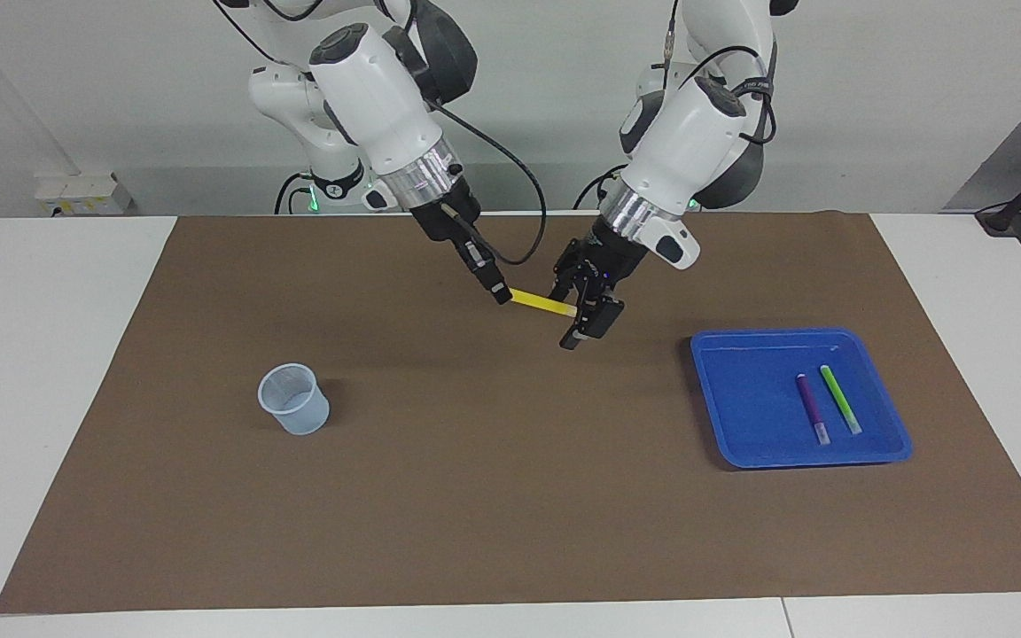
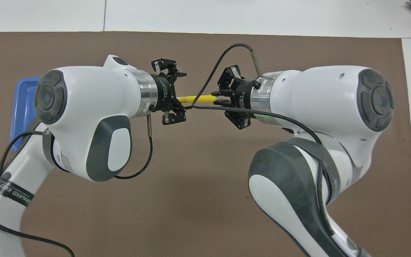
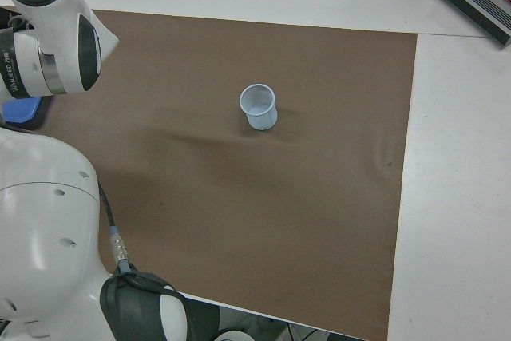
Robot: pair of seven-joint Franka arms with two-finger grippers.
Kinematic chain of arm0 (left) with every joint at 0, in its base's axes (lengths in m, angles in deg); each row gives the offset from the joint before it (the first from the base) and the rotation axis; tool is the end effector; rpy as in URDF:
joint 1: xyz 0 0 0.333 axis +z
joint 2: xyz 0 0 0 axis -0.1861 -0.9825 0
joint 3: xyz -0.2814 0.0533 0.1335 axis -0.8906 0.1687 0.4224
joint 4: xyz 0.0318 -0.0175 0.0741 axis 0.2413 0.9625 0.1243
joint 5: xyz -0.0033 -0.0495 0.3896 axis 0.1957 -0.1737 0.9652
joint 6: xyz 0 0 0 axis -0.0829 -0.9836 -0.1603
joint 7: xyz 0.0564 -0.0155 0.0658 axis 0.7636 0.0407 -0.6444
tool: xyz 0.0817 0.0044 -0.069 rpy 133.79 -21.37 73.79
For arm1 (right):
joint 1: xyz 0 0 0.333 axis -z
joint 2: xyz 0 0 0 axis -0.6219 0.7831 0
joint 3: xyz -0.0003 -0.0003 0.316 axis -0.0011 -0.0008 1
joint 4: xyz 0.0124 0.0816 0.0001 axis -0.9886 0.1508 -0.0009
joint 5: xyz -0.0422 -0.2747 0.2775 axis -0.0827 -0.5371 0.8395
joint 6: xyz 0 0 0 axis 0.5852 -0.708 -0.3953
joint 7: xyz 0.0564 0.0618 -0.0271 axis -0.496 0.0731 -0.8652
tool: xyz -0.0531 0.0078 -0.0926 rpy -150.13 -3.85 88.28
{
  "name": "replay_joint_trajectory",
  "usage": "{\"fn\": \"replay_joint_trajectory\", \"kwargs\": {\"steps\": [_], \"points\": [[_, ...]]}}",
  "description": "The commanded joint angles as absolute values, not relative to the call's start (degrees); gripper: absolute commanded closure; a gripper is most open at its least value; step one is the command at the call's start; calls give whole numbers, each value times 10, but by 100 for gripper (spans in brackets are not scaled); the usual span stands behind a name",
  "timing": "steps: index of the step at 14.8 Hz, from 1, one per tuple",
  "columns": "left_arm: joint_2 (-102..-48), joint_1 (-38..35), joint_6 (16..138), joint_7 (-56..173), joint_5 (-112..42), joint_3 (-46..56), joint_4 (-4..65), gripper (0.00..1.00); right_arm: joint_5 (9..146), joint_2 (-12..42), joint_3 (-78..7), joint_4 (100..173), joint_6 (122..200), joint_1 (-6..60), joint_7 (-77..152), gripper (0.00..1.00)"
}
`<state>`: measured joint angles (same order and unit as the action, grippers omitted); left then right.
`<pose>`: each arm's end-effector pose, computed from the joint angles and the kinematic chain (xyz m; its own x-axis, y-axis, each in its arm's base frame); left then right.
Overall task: Right arm passes pens to left for tray arrangement
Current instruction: 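Close the left gripper on the yellow pen held by the right gripper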
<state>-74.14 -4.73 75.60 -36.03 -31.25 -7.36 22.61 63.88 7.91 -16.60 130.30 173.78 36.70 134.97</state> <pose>0.5597 -0.3243 0.5271 0.0330 0.8653 -0.5002 0.9644 0.1039 0.2434 0.5682 0.2924 0.5634 0.3827 -0.8601 -0.3373 -0.8858 -0.2378 -0.3985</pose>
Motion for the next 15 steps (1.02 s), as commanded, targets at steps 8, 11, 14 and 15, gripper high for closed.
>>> {"fn": "replay_joint_trajectory", "kwargs": {"steps": [8, 11, 14, 15], "points": [[-717, -32, 684, -323, -295, -64, 233, 21, 643, 75, -166, 1309, 1736, 371, 1329, 100], [-714, -32, 685, -327, -295, -64, 233, 27, 643, 75, -166, 1309, 1735, 372, 1325, 100], [-714, -34, 685, -326, -295, -64, 234, 36, 643, 75, -166, 1309, 1734, 373, 1322, 100], [-713, -34, 684, -325, -295, -64, 233, 41, 643, 75, -166, 1309, 1734, 373, 1322, 100]]}}
